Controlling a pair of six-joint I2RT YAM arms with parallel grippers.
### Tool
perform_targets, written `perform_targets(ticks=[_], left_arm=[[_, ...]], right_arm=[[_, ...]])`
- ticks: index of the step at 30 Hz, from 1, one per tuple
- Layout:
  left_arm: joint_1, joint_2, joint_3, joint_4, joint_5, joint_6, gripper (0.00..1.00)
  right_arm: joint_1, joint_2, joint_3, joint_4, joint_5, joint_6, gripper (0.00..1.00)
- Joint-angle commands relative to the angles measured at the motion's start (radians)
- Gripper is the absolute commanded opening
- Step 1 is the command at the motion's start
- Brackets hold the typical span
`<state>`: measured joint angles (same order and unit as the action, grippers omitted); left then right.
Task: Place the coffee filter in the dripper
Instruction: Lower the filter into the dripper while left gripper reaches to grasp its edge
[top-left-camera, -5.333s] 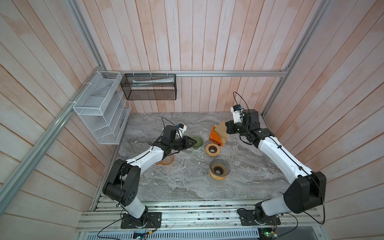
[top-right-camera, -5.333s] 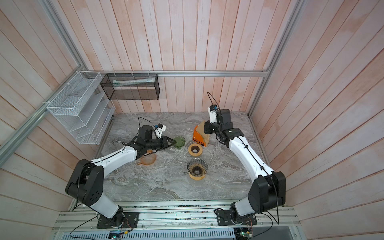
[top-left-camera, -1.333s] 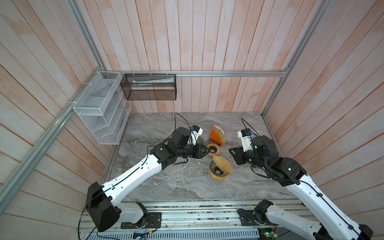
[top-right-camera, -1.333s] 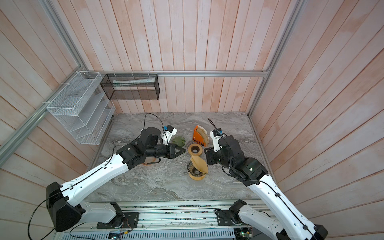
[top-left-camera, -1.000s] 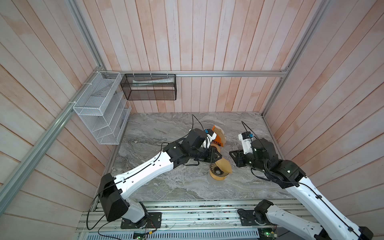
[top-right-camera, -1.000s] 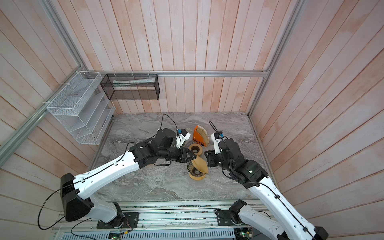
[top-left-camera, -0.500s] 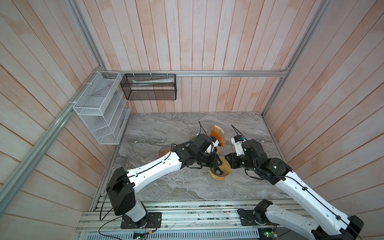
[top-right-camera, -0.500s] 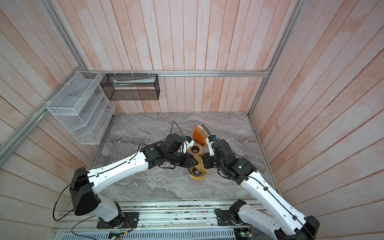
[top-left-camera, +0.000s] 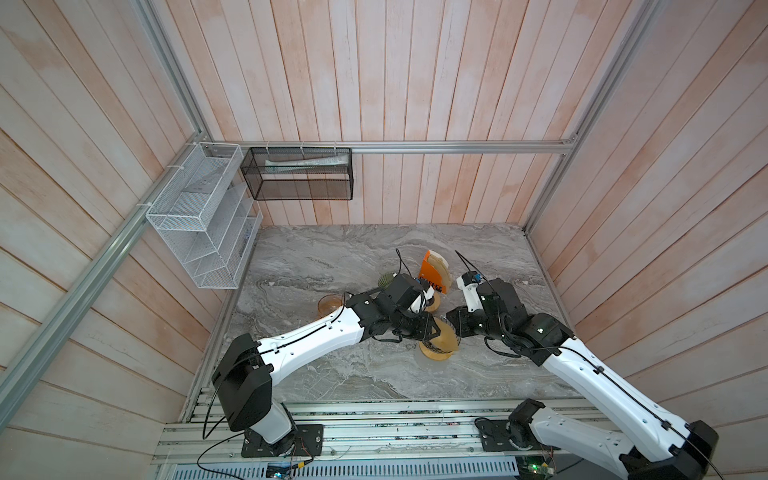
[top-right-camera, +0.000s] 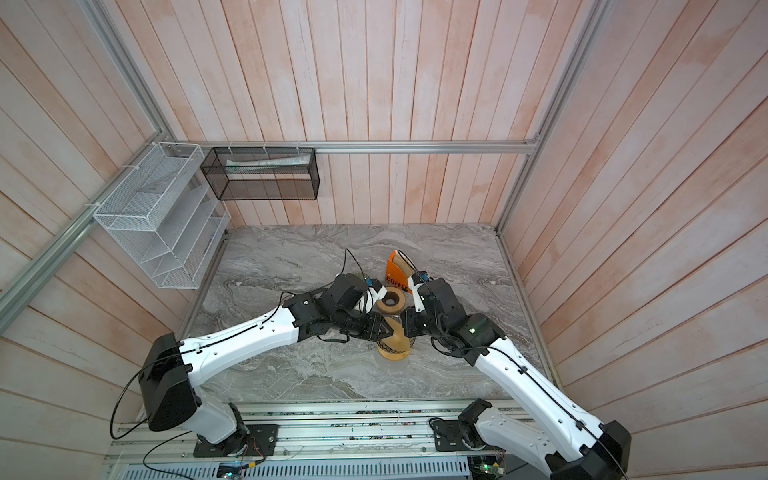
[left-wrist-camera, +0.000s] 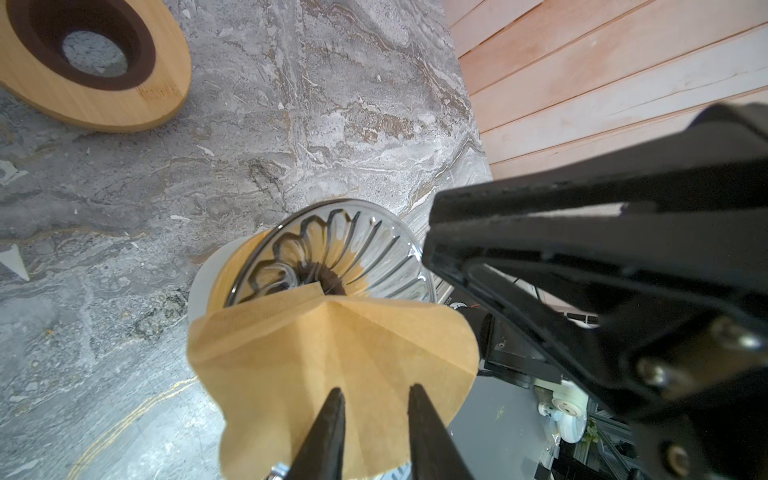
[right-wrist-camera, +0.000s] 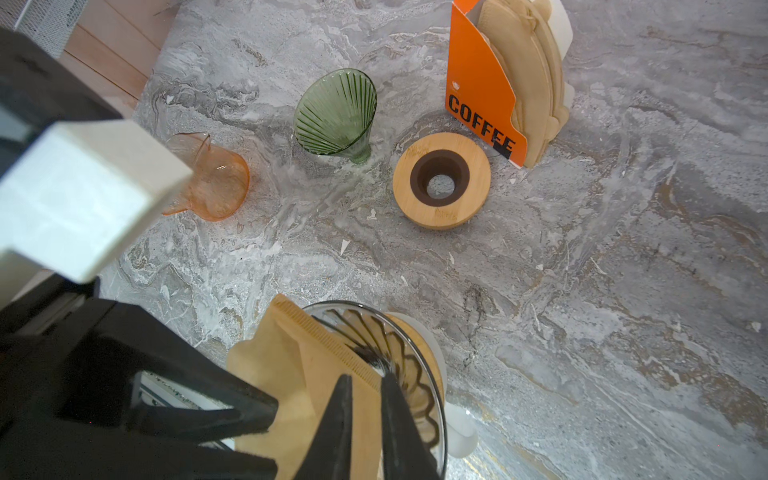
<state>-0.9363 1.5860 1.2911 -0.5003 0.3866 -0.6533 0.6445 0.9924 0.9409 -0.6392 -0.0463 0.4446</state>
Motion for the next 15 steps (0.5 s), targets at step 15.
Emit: perform_targets(ticks=[15], left_arm=[[-0.001,-0.033,0.015,-0.014,-0.026,0.017,0.30]], right_arm=[[0.058,-0.003,0.024,-0.070,-0.003,-0.001,0.23]])
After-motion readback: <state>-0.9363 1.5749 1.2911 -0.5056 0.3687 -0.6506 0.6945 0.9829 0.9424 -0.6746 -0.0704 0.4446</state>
